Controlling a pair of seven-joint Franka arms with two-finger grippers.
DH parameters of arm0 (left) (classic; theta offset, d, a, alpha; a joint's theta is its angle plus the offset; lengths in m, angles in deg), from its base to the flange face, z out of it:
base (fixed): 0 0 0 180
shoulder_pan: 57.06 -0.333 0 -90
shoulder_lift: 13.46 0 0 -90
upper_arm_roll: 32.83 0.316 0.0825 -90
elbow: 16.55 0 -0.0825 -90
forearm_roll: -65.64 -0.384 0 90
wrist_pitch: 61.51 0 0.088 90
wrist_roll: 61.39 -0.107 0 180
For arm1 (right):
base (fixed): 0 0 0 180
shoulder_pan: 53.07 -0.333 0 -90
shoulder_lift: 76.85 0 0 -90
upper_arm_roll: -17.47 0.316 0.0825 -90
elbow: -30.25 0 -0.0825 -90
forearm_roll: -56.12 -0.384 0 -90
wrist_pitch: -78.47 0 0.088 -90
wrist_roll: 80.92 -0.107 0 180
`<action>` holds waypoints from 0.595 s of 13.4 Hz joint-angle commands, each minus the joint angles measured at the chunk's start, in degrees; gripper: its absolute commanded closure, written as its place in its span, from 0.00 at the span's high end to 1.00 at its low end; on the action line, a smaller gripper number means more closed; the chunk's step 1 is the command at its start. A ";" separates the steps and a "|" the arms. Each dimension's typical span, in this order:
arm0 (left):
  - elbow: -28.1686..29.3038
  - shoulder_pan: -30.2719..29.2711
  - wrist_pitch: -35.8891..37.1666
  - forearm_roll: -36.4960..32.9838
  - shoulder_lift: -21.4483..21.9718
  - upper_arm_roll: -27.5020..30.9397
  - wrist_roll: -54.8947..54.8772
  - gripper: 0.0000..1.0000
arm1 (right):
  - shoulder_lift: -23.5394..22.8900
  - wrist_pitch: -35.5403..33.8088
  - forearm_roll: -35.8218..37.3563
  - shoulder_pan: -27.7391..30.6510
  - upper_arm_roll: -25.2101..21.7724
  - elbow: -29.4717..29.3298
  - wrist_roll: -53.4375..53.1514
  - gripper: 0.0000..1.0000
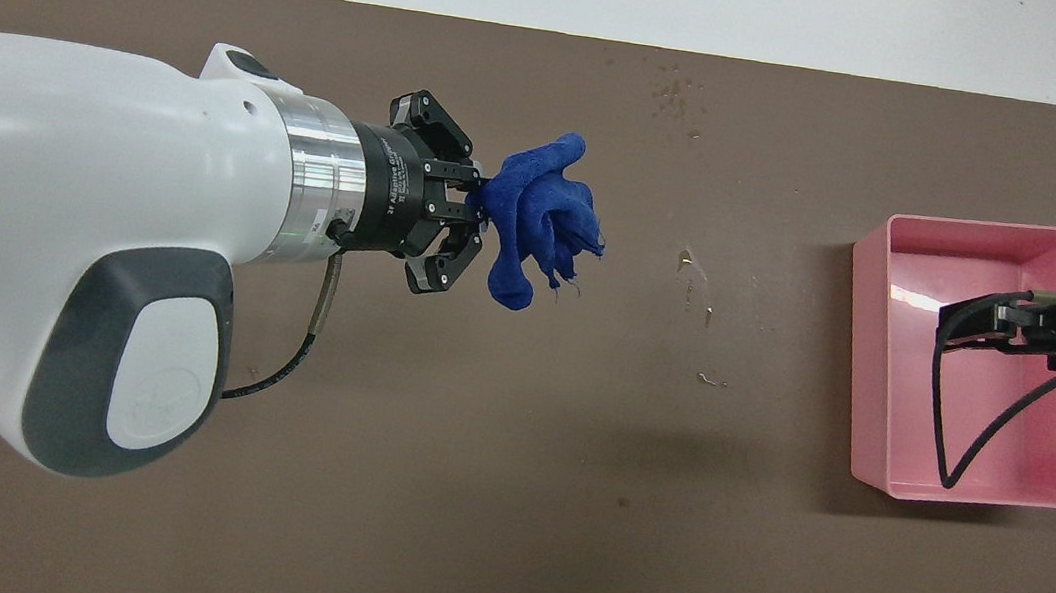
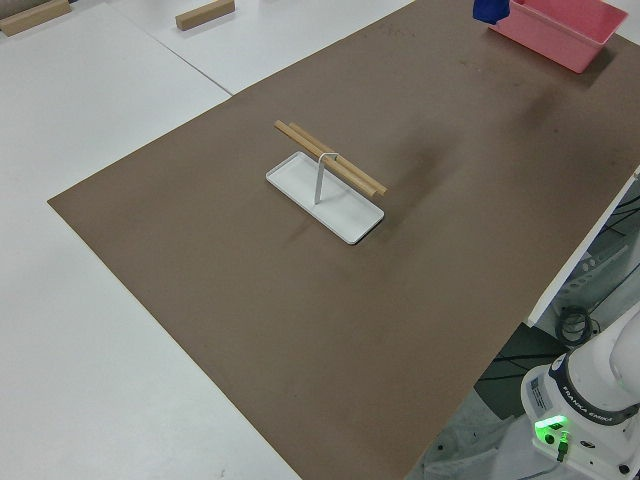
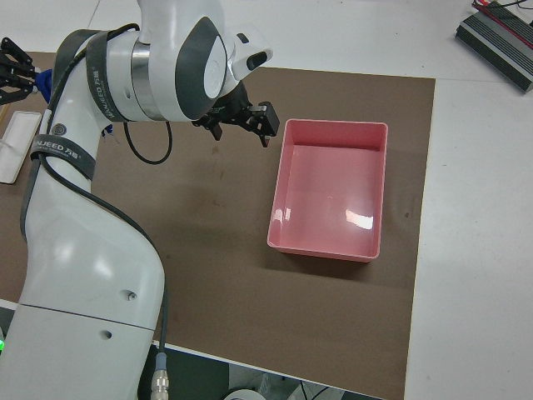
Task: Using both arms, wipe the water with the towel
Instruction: 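Lift the blue cloth with the left gripper toward the table center, then reach the right gripper from the pink bin to the blue cloth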
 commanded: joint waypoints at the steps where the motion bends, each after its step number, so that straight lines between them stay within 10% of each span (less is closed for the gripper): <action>1: 0.91 0.89 -1.38 0.92 0.77 0.63 0.55 0.00 | 0.69 2.81 -4.09 -1.65 0.94 1.29 -10.76 0.97; 8: 0.91 1.85 -2.78 1.01 0.69 0.63 1.08 0.00 | -2.38 13.17 -20.78 -10.97 0.94 0.06 -52.60 0.96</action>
